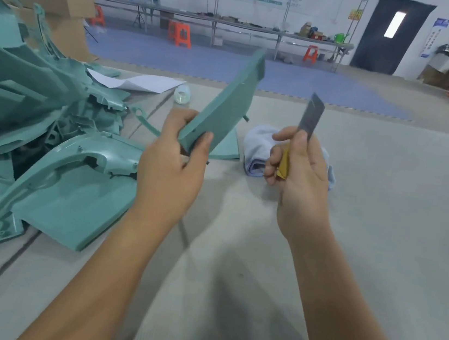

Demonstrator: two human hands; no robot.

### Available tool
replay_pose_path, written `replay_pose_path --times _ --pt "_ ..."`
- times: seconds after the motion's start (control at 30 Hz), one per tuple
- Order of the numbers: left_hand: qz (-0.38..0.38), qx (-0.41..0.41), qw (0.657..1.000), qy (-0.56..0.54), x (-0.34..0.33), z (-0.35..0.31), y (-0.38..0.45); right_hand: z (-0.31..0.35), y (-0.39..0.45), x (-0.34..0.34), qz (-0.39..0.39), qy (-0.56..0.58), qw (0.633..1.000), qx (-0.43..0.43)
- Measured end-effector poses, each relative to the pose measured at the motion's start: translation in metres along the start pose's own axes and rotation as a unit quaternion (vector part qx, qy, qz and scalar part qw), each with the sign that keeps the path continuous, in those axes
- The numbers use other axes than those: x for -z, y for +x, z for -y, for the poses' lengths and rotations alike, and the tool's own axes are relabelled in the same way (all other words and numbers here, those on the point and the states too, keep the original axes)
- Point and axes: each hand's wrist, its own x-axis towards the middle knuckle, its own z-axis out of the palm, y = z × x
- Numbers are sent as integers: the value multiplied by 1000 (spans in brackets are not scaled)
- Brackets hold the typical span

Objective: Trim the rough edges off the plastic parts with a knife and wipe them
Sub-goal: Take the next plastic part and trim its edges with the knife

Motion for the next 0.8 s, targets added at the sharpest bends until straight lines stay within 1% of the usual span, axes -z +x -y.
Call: replay_pose_path --times 0.07,0.1,0.17,0.23,0.3,0.37,0.43,0.53,0.7,0.8 --pt "57 18 998 21 -6 2 15 -5 -1 9 -31 0 1000 4" --pt "90 24 996 12 -11 4 19 -9 -1 12 -45 3 999 -5" --pt "142 24 990 -3 -24 9 17 -16 1 15 -62 35 996 -54" --pt "174 13 985 5 -35 15 3 -21 1 16 -66 88 988 -105" --pt "171 22 985 -23 -42 22 -12 -28 -1 19 -73 82 989 -100" --pt "149 53 986 -59 -44 26 -19 -34 -4 21 -79 72 991 -82" --pt "134 77 984 -90 -45 27 -21 -39 -5 23 -86 91 988 -86" --pt "120 83 982 -121 -45 31 -23 -42 -2 24 -95 120 984 -92" --pt "128 93 977 -144 -48 35 -26 -50 -3 23 -130 106 980 -103" --pt "136 98 972 -164 -49 35 -28 -53 -5 23 -133 101 979 -114"
